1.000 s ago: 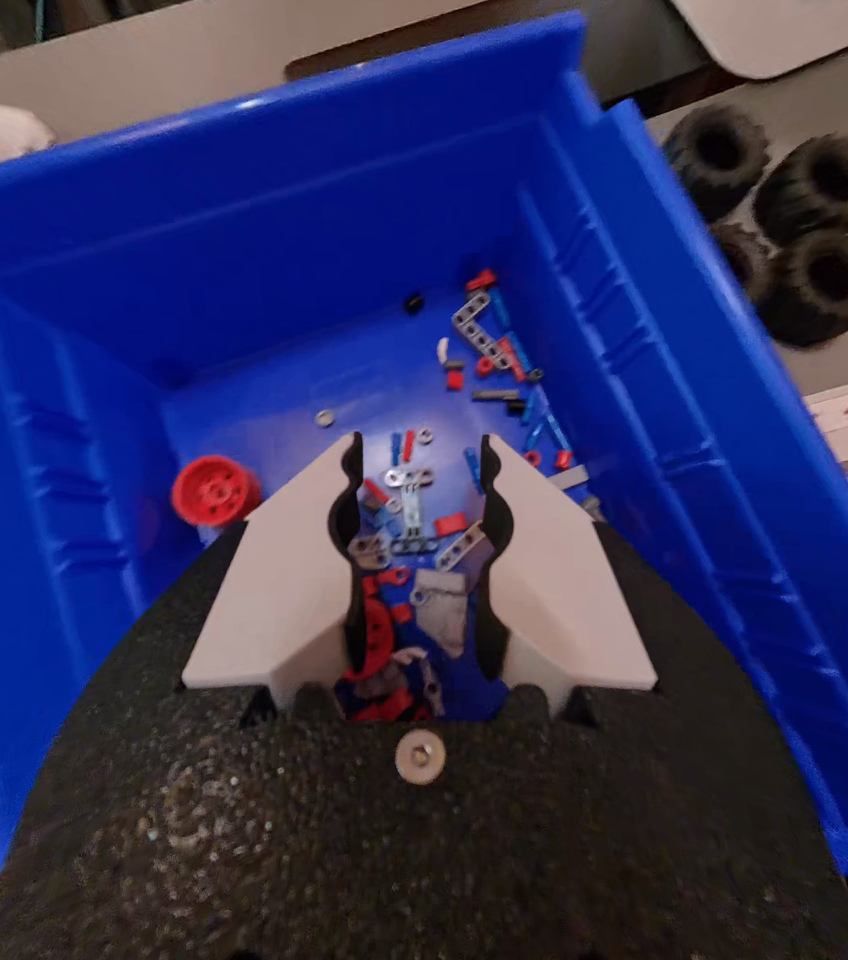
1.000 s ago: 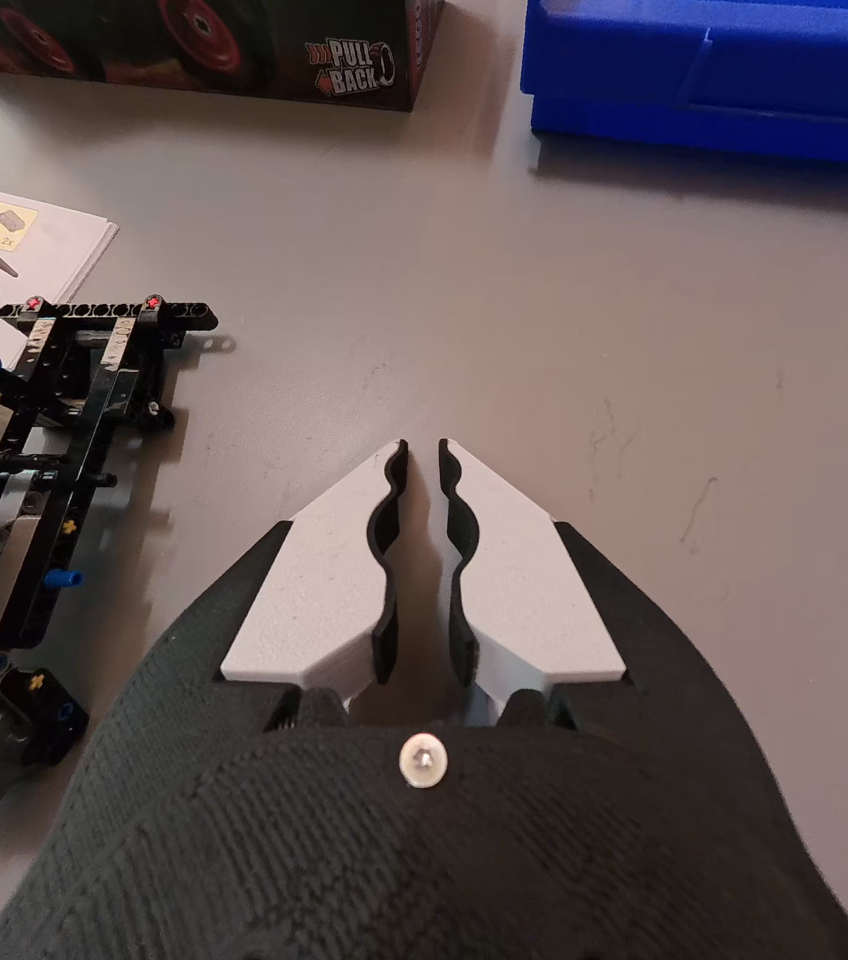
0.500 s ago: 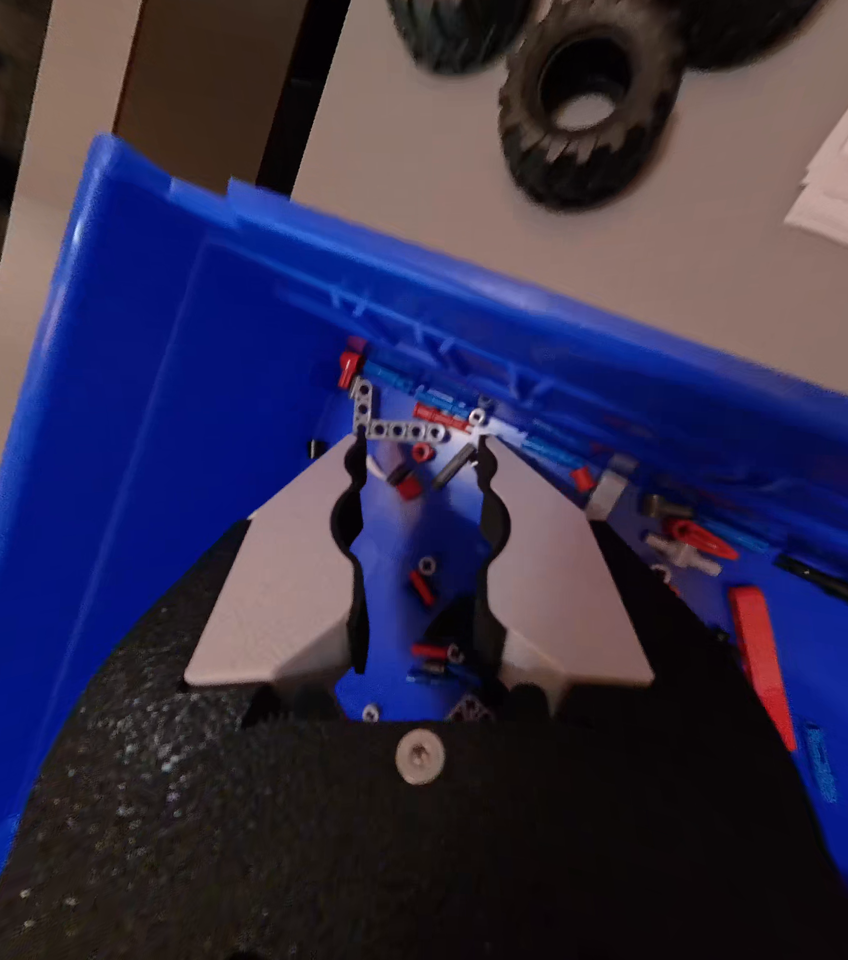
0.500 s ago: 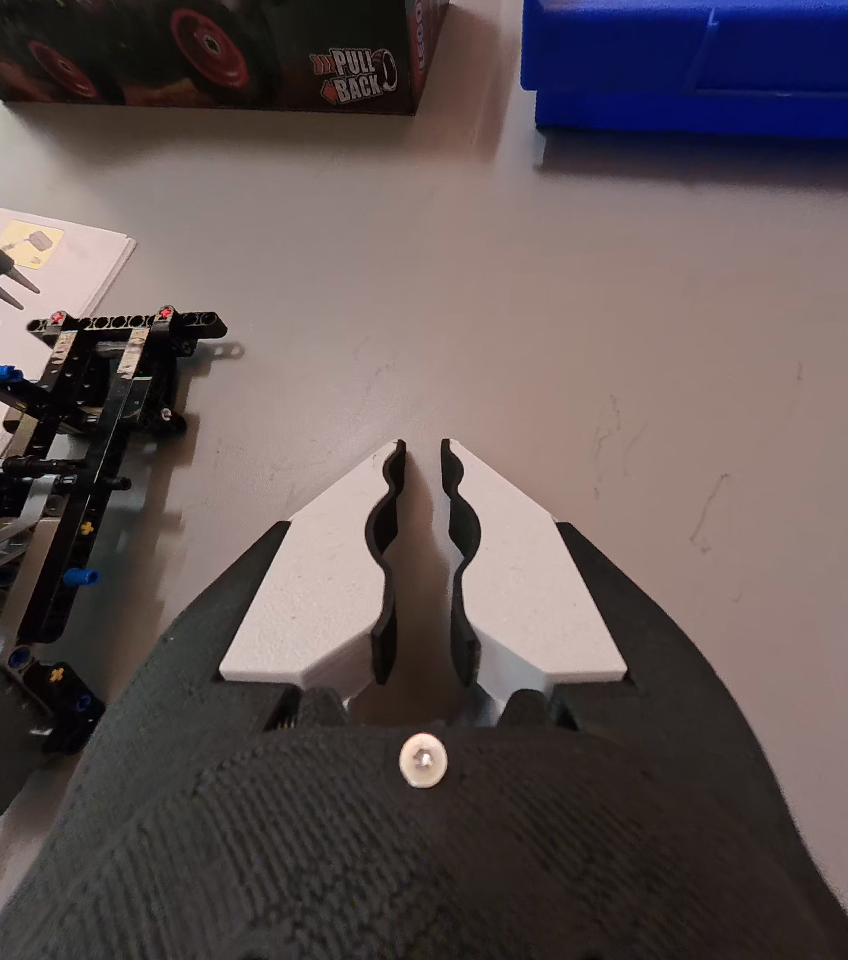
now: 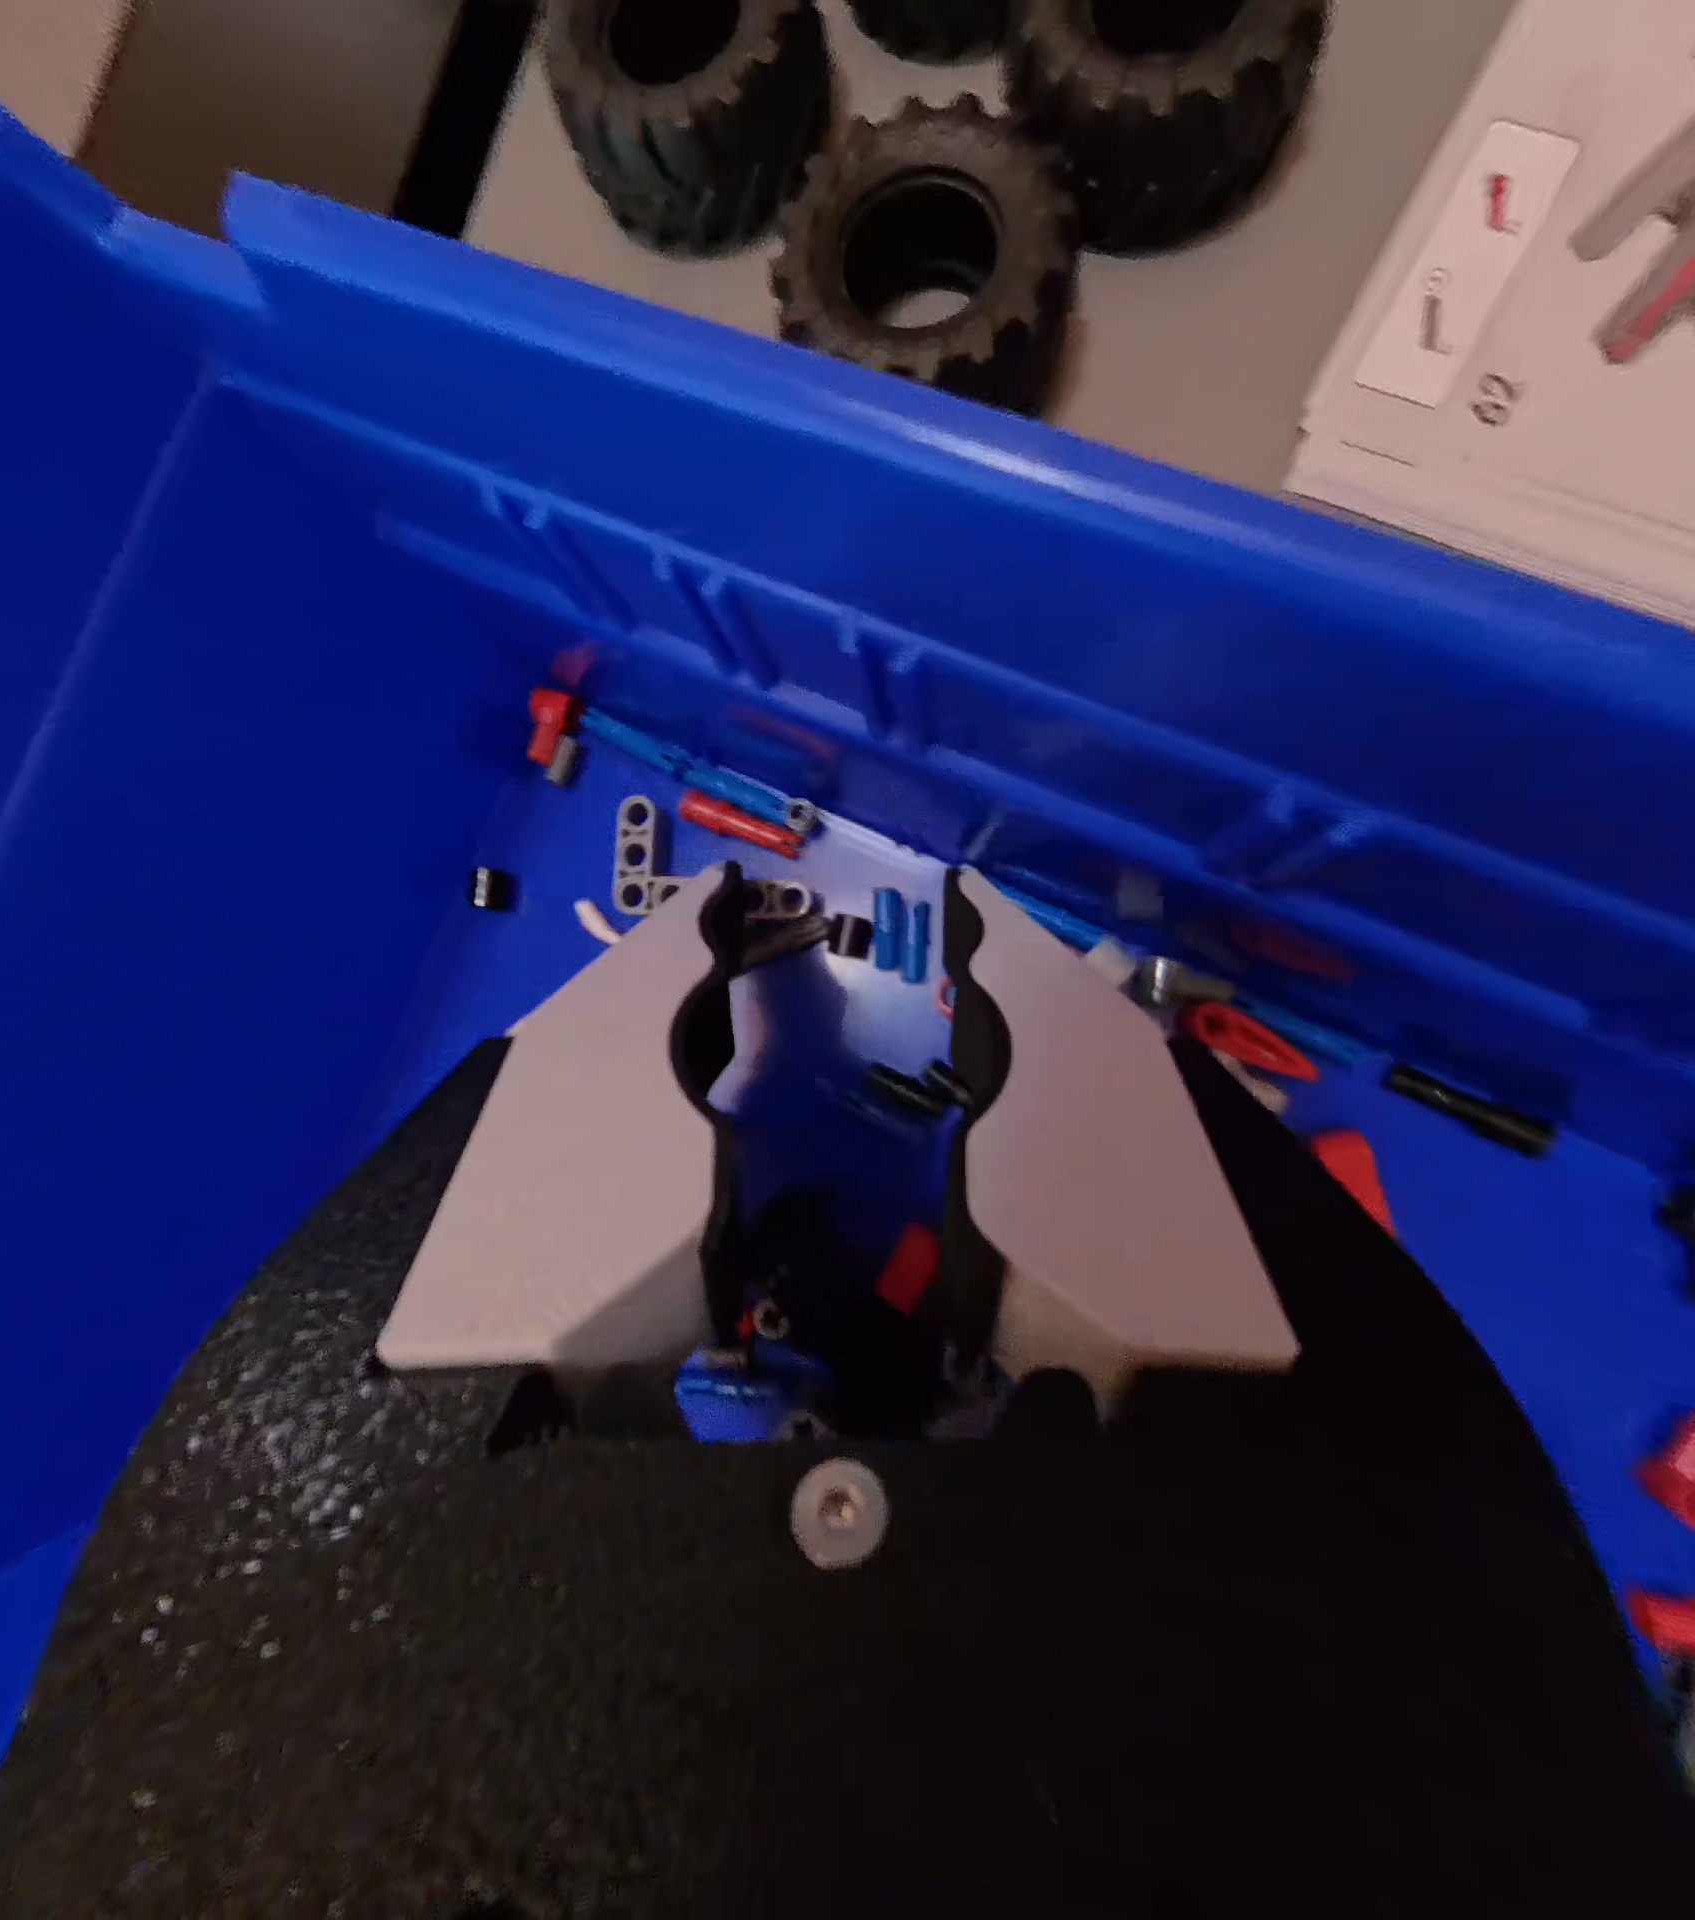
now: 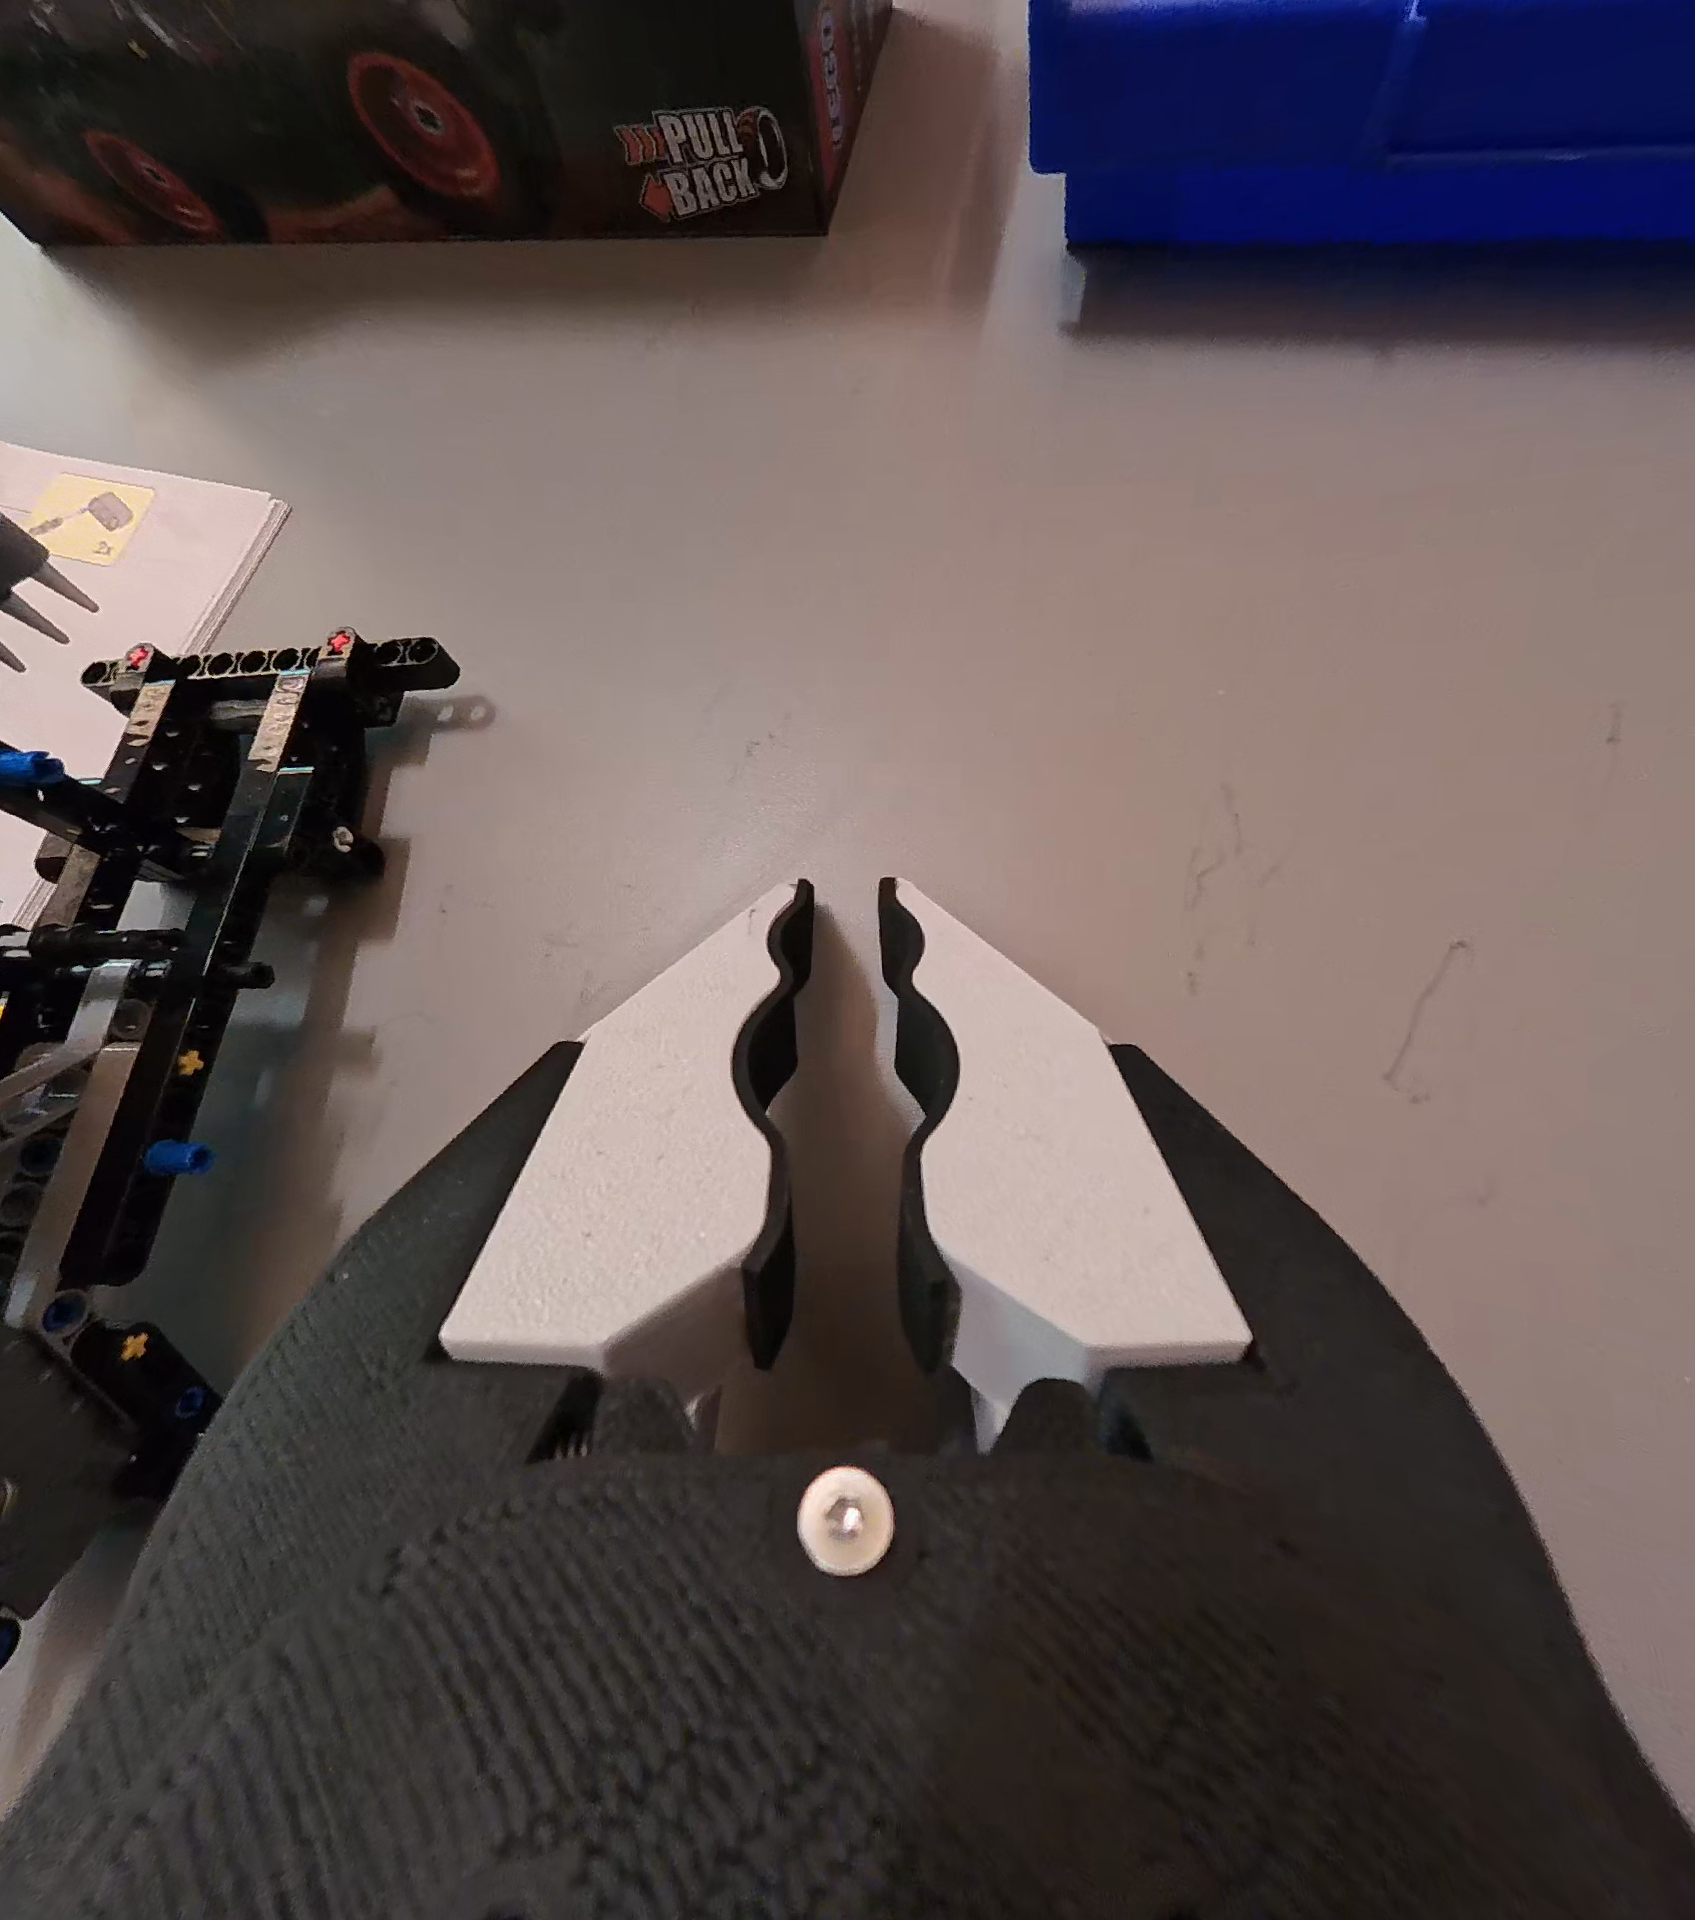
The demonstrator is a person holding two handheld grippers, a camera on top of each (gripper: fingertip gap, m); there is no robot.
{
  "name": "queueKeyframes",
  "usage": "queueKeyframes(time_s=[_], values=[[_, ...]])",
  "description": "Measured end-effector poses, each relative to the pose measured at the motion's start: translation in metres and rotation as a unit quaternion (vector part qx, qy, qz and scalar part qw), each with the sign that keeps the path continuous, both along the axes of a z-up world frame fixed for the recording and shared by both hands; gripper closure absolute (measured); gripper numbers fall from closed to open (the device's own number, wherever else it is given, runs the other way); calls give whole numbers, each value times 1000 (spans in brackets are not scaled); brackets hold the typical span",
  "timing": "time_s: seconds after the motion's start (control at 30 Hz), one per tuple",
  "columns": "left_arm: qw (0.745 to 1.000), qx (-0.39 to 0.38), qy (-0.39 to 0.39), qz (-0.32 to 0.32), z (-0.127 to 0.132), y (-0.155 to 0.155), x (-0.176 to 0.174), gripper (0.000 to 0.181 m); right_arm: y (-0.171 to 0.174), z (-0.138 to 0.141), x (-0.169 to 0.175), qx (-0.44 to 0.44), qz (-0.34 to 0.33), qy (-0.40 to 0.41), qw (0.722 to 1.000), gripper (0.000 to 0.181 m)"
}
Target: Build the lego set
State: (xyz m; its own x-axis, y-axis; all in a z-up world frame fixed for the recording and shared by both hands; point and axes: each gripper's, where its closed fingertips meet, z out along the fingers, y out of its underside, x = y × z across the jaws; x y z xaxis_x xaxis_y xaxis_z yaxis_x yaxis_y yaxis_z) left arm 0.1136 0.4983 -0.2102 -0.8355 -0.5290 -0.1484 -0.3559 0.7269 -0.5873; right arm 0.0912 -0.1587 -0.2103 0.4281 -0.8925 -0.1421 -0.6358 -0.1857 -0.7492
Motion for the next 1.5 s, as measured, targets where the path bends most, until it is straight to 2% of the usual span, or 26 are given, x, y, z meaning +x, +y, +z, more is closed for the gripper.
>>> queueKeyframes(time_s=[0.07,0.17,0.23,0.33,0.4,0.47,0.53,0.6,0.67,0.77,0.87,0.97,1.1,1.13,1.2,1.27,1.33,1.4,1.5], values=[[1000,22,20,-10,1,6,-11,146,0,0,0,-3,0,-1,1000,170],[996,80,-34,16,13,21,3,127,1,0,0,-5,3,-3,1000,168],[995,79,-61,17,18,14,13,135,1,0,0,-3,4,-2,1000,168],[991,96,-65,-59,9,1,14,136,2,0,-1,6,5,2,1000,167],[989,119,-49,-75,4,5,22,134,2,1,-1,13,8,4,1000,165],[991,106,-14,-79,2,2,28,135,3,1,-1,23,9,7,1000,164],[992,75,56,-83,-3,-2,20,153,3,1,-1,25,9,9,1000,164],[992,49,98,-68,-5,-3,17,159,3,1,-1,23,11,8,1000,163],[993,25,106,-50,-5,-2,16,158,4,1,-2,18,14,5,1000,161],[993,21,88,-79,-3,0,4,158,5,1,-2,14,19,3,1000,159],[997,-8,35,-74,17,1,-3,159,6,2,-3,17,21,3,1000,158],[998,-23,-37,-39,48,12,-7,159,8,2,-4,20,28,3,999,154],[988,-66,-143,-2,117,6,-36,159,22,9,-22,94,65,23,993,144],[984,-70,-165,5,135,-2,-49,159,25,14,-29,126,74,24,989,140],[977,-78,-196,4,161,-31,-79,159,29,34,-47,183,101,-8,978,142],[979,-89,-182,-29,160,-81,-110,159,29,54,-66,219,116,-42,968,136],[980,-115,-148,-59,138,-145,-133,159,31,61,-88,227,142,-51,962,135],[980,-152,-89,-91,103,-222,-156,159,40,62,-109,228,176,-51,956,133],[973,-164,-42,-158,60,-333,-190,159,50,51,-124,202,199,-28,958,131]])
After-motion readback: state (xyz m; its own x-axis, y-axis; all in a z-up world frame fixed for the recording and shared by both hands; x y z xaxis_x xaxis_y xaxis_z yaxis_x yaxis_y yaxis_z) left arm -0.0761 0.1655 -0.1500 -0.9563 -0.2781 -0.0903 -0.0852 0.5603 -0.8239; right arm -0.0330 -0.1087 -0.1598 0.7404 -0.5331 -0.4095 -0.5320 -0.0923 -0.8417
